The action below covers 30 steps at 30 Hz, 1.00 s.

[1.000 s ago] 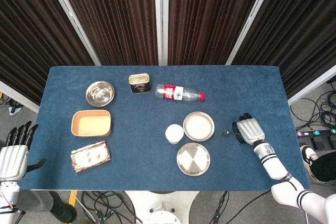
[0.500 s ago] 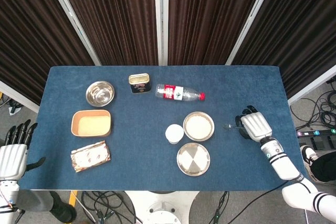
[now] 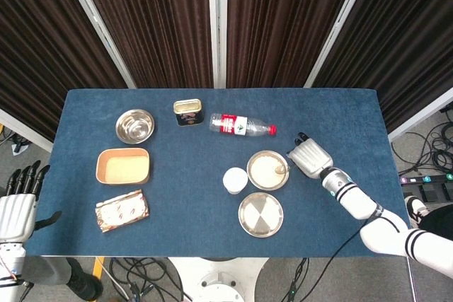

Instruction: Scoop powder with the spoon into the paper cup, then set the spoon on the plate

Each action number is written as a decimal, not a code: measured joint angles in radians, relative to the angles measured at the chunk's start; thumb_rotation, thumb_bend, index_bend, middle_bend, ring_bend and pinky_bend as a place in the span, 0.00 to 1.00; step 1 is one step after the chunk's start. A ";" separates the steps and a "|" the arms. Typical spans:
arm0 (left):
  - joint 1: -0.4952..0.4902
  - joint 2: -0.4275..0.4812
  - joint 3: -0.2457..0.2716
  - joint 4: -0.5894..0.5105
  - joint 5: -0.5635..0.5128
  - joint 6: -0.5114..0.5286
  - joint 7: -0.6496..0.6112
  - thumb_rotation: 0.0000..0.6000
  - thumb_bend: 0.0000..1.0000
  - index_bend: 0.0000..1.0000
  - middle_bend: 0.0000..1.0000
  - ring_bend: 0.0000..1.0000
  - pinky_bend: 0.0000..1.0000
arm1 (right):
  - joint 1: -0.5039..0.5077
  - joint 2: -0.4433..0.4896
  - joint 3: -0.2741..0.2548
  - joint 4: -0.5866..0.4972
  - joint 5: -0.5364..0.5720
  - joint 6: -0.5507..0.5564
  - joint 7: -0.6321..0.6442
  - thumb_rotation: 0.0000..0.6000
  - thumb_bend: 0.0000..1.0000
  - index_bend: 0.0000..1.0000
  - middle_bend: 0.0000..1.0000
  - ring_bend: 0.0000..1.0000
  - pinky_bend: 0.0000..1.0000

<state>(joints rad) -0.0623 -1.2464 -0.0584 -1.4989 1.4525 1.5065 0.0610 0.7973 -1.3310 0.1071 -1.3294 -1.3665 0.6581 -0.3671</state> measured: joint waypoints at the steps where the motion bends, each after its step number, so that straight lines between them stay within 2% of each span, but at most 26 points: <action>1: 0.001 -0.001 0.000 0.002 0.000 0.001 -0.002 1.00 0.00 0.11 0.08 0.01 0.02 | 0.011 -0.005 0.000 0.003 0.007 -0.011 -0.021 1.00 0.33 0.62 0.57 0.25 0.15; 9: 0.003 -0.013 0.001 0.023 -0.001 0.002 -0.023 1.00 0.00 0.11 0.08 0.01 0.02 | 0.096 -0.047 -0.015 0.026 0.086 -0.081 -0.217 1.00 0.33 0.62 0.57 0.25 0.15; 17: 0.004 -0.022 -0.001 0.040 -0.005 -0.002 -0.039 1.00 0.00 0.11 0.08 0.01 0.02 | 0.143 -0.105 -0.047 0.044 0.159 -0.076 -0.350 1.00 0.33 0.62 0.57 0.25 0.15; 24: 0.010 -0.027 0.001 0.053 -0.008 0.000 -0.052 1.00 0.00 0.11 0.08 0.01 0.02 | 0.147 -0.133 -0.054 0.043 0.181 -0.027 -0.342 1.00 0.33 0.62 0.57 0.26 0.15; 30: 0.012 -0.026 0.000 0.053 -0.005 0.008 -0.050 1.00 0.00 0.11 0.08 0.01 0.02 | 0.135 -0.110 -0.051 0.030 0.174 0.010 -0.288 1.00 0.33 0.62 0.57 0.26 0.15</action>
<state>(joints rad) -0.0499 -1.2720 -0.0585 -1.4459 1.4475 1.5150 0.0111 0.9322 -1.4410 0.0560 -1.2996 -1.1920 0.6684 -0.6553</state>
